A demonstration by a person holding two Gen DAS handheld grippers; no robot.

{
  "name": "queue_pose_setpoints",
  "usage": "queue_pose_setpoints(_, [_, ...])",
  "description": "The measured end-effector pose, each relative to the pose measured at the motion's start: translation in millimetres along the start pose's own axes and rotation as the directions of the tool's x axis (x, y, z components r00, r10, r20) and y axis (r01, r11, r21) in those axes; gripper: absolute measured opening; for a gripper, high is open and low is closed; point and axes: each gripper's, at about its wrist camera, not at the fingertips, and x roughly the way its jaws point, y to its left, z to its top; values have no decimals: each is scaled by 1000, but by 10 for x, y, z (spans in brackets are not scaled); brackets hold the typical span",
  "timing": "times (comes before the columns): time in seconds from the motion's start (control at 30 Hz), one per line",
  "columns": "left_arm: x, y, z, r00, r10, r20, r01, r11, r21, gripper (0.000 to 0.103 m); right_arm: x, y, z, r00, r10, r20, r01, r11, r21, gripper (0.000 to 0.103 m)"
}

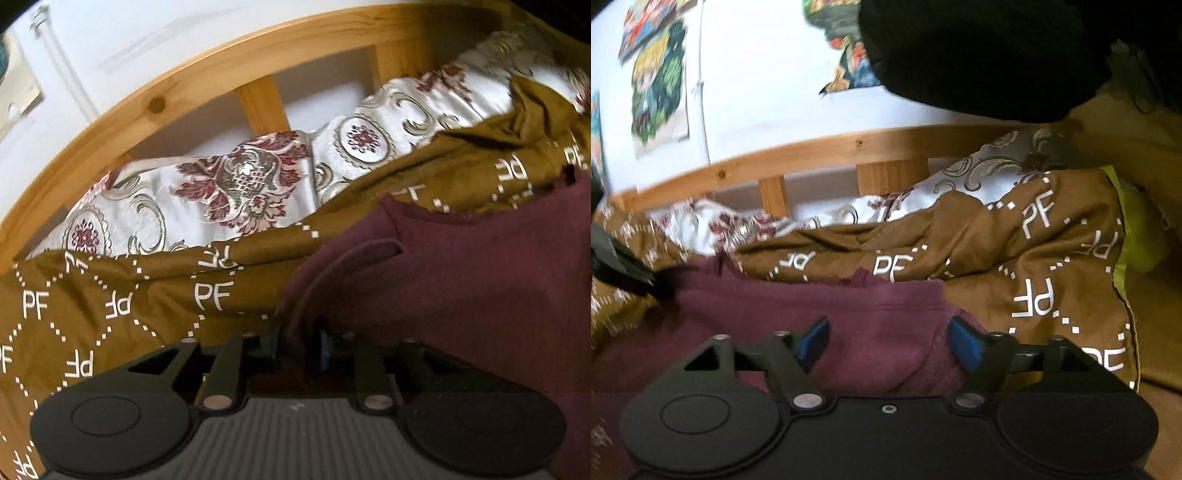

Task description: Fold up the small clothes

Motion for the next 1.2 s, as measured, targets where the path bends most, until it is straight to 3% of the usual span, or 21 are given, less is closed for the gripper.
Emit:
queue_pose_setpoints(0.03, [8, 34, 9, 1000, 1, 1, -1, 1000, -10, 35, -15, 3, 15, 1000, -4, 6, 4, 1000, -7, 86])
queue_pose_setpoints(0.1, [8, 102, 11, 1000, 6, 5, -6, 999, -36, 54, -31, 43, 17, 1000, -29, 12, 29, 999, -40, 87])
queue_pose_setpoints(0.17, [2, 200, 9, 1000, -8, 10, 8, 997, -77, 62, -27, 65, 1, 998, -52, 19, 53, 997, -64, 86])
queue_pose_setpoints(0.3, [-62, 359, -24, 998, -54, 42, 59, 989, -137, 80, 8, 60, -58, 997, -71, 37, 73, 995, -63, 67])
queue_pose_setpoints(0.43, [-140, 376, -92, 993, -86, 86, 97, 986, -135, 81, 78, -10, -93, 996, -83, 36, 84, 996, -26, 49])
queue_pose_setpoints(0.53, [-127, 282, -101, 991, -86, 101, 97, 989, -114, 70, 120, -62, -105, 995, -91, 36, 90, 996, 14, 22])
queue_pose_setpoints(0.57, [-108, 250, -96, 992, -82, 99, 92, 990, -109, 57, 116, -86, -107, 995, -89, 41, 88, 996, 31, 11])
queue_pose_setpoints(0.6, [-80, 220, -88, 992, -78, 94, 88, 991, -103, 38, 107, -101, -109, 995, -88, 46, 86, 995, 45, 7])
queue_pose_setpoints(0.67, [-30, 175, -69, 994, -54, 95, 63, 993, -104, 12, 69, -126, -103, 994, -89, 65, 85, 994, 62, 4])
queue_pose_setpoints(0.7, [-19, 172, -60, 994, -41, 103, 53, 992, -115, 8, 42, -127, -94, 992, -99, 79, 94, 994, 60, 3])
queue_pose_setpoints(0.83, [-58, 160, -52, 986, 24, 164, -1, 990, -138, 5, -23, -110, -47, 989, -99, 112, 95, 995, 37, 3])
queue_pose_setpoints(0.93, [-34, 164, -43, 984, 78, 160, -54, 988, -148, 5, 7, -114, -46, 992, -91, 93, 89, 996, 25, 7])
queue_pose_setpoints(1.0, [16, 205, -32, 988, 84, 132, -60, 983, -175, 5, 16, -128, -55, 993, -93, 78, 90, 995, 39, 20])
queue_pose_setpoints(1.07, [75, 242, -37, 991, 80, 106, -59, 979, -194, 6, -6, -141, -53, 994, -95, 61, 92, 995, 47, 25])
queue_pose_setpoints(1.2, [98, 207, -47, 990, 79, 112, -59, 983, -174, 8, -167, -120, -77, 996, -89, 24, 88, 995, 39, 43])
